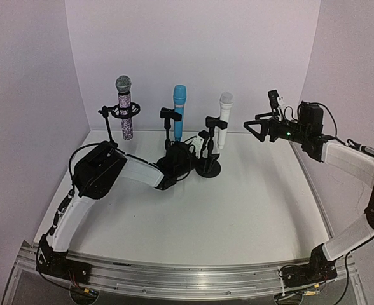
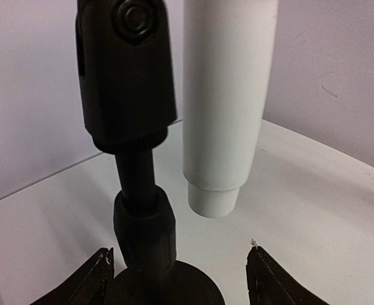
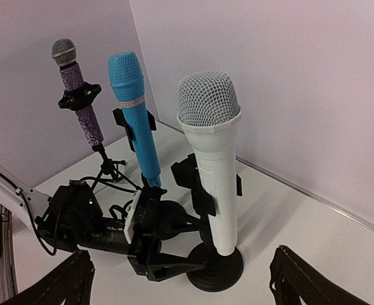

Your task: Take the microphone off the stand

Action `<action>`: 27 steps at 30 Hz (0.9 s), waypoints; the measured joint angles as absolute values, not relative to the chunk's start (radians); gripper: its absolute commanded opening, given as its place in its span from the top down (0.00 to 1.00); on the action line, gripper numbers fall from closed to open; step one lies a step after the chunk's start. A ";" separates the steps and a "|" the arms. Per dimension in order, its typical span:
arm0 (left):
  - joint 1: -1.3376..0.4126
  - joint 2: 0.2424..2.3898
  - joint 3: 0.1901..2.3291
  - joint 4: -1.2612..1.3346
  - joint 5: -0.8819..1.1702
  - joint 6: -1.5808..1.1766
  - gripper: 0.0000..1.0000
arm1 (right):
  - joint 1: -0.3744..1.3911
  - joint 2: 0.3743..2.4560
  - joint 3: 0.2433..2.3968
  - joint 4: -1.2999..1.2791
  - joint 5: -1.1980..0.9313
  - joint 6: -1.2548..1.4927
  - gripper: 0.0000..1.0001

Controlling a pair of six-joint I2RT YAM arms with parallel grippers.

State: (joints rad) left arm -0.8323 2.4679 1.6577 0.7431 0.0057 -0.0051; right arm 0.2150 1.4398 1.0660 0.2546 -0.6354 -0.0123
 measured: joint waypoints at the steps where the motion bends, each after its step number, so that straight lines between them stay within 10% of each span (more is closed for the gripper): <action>1: -0.833 2.491 1.686 0.749 -0.007 -0.003 0.34 | 0.215 1.441 1.066 0.255 -0.638 -0.005 0.06; 10: -0.831 2.617 1.846 0.799 -0.064 0.029 0.55 | 0.215 1.445 1.066 0.255 -0.652 0.020 0.06; 18: -0.824 2.642 1.874 0.820 -0.042 0.023 0.99 | 0.215 1.459 1.068 0.258 -0.660 0.037 0.07; 27: -0.818 2.600 1.746 0.933 0.008 0.008 1.00 | 0.215 1.489 1.077 0.262 -0.675 0.057 0.08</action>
State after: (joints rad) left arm -0.8176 2.5995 1.7457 0.9328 0.0083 0.0079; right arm 0.2150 1.4886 1.0769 0.2622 -0.6754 0.0573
